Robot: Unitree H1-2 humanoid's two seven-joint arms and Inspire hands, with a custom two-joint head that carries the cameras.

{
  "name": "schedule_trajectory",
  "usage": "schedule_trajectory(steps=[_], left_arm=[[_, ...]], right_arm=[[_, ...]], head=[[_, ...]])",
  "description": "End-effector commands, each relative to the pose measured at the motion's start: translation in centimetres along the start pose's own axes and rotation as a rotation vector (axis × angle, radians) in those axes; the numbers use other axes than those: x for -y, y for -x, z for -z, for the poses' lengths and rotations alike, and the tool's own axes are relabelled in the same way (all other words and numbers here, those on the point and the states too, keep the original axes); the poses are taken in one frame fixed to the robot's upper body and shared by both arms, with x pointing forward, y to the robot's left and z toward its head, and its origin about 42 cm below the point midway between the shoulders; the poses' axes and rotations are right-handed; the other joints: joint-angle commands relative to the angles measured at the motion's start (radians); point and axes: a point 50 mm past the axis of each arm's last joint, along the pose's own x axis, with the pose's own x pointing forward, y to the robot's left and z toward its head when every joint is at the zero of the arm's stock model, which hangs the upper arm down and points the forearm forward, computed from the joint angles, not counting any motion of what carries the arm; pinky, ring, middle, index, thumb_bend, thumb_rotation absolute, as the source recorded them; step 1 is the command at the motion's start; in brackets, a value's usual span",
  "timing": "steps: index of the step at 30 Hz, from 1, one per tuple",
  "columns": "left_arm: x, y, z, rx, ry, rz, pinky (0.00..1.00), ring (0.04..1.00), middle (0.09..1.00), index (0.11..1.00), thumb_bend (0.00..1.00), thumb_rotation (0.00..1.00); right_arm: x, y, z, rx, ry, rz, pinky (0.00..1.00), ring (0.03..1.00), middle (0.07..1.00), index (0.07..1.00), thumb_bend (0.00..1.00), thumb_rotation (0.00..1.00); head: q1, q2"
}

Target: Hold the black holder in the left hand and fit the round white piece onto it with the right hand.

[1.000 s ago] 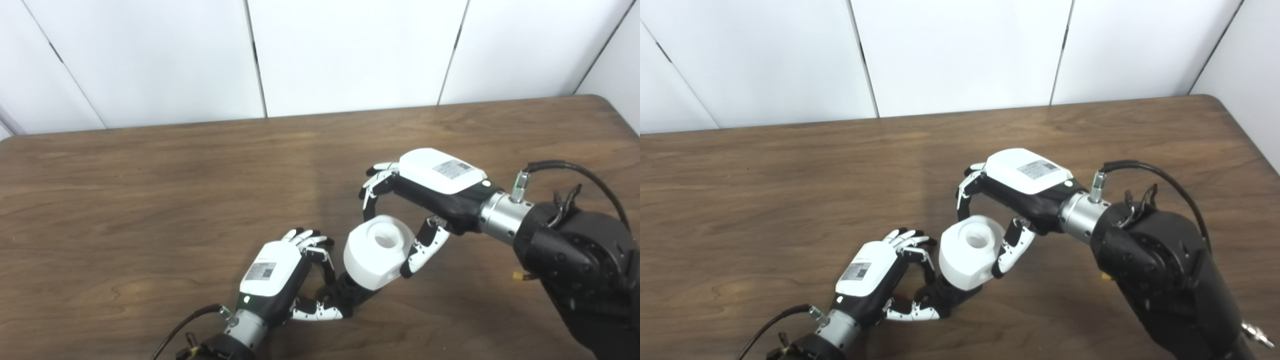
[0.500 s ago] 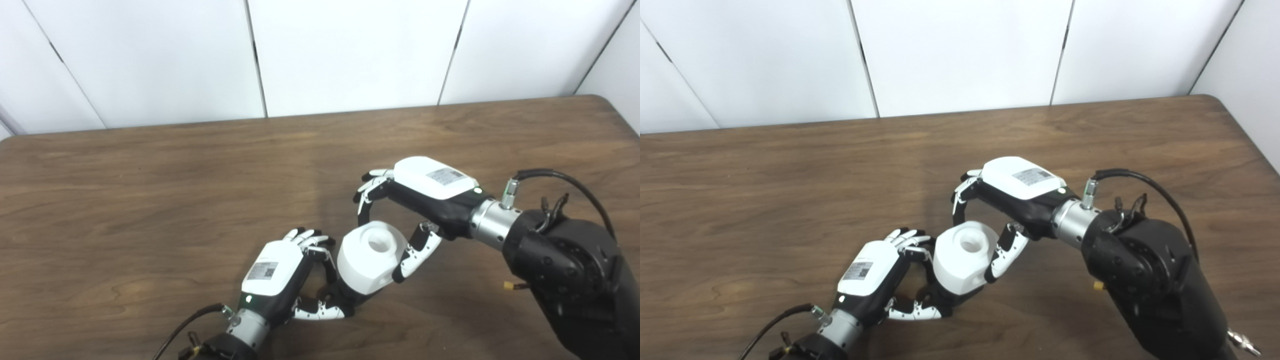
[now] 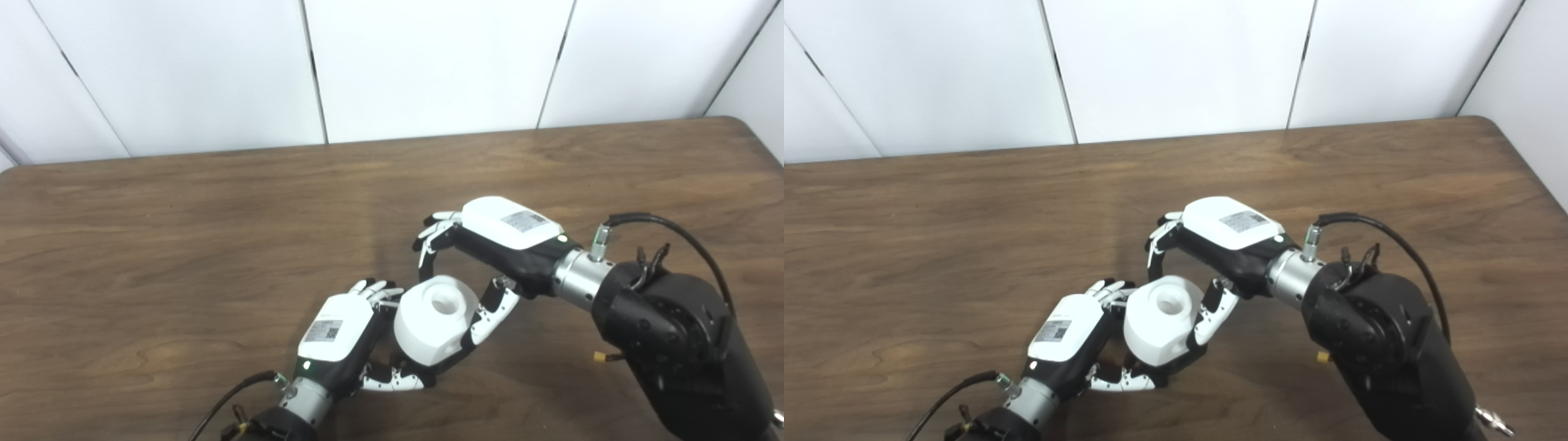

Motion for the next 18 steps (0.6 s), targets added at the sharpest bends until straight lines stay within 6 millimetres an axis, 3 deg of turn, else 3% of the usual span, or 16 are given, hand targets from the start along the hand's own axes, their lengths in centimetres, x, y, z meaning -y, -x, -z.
schedule_trajectory(steps=[1, 18], left_arm=[[1.56, 0.02, 0.22, -0.02, -0.021, 0.088, 0.96, 0.892, 0.826, 0.484, 0.52, 0.06], [1.4, -0.14, -0.1, -0.02, -0.019, 0.092, 0.96, 0.895, 0.828, 0.485, 0.52, 0.06]], right_arm=[[1.02, 0.12, -0.55, 0.026, 0.04, 0.063, 0.86, 0.916, 0.807, 0.483, 0.53, 0.14], [0.93, 0.26, -0.16, 0.035, 0.11, 0.002, 0.85, 0.92, 0.796, 0.482, 0.53, 0.14]], head=[[-0.001, 0.001], [0.002, 0.012]])
